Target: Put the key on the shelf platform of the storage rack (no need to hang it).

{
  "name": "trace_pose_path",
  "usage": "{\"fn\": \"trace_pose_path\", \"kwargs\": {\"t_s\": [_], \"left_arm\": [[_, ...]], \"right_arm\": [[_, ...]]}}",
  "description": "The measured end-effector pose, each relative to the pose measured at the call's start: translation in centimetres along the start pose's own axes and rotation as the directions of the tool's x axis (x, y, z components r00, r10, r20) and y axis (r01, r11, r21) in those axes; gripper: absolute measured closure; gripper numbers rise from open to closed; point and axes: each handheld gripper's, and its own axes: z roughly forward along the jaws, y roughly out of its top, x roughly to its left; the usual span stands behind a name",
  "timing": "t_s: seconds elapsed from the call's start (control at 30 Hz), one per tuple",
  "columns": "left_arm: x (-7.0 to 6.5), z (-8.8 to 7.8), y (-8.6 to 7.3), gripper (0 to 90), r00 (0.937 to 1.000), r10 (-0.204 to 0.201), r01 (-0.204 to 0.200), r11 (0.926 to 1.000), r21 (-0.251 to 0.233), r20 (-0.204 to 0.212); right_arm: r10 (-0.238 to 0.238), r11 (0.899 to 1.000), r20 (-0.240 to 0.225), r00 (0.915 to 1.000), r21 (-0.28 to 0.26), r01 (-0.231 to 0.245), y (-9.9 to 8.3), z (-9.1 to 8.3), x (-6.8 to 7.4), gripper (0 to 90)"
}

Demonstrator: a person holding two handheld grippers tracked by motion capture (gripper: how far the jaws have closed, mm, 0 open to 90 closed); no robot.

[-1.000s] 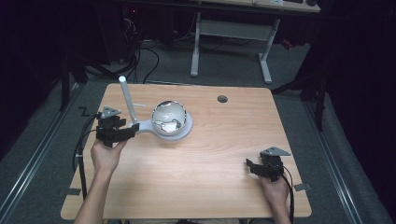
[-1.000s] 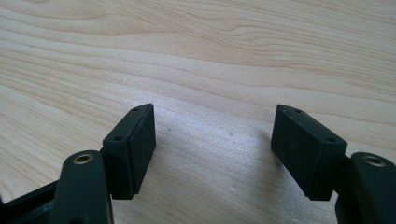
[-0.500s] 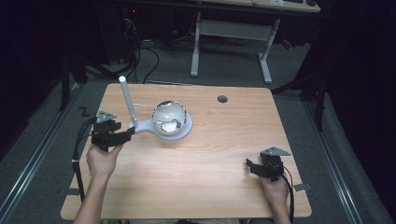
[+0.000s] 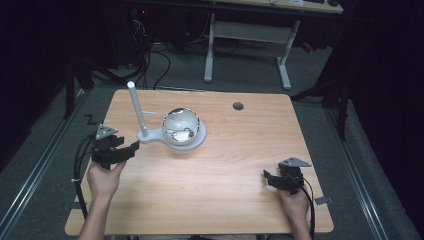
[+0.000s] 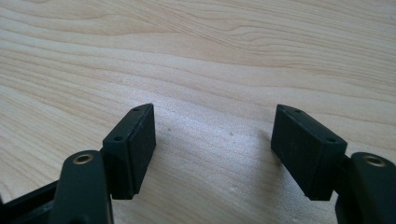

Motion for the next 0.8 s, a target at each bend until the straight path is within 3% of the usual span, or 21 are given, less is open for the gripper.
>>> {"fn": "trace_pose_path", "kwargs": {"t_s": [0.8], "left_arm": [[0.0,-0.9,-2.7,38.0,0.9993,-0.037,0.037,0.9993,-0.002,0.008]], "right_arm": [[0.001,1.0,0.0,1.0,0.0,-0.001,0.0,0.0,0.0,31.2]]}}
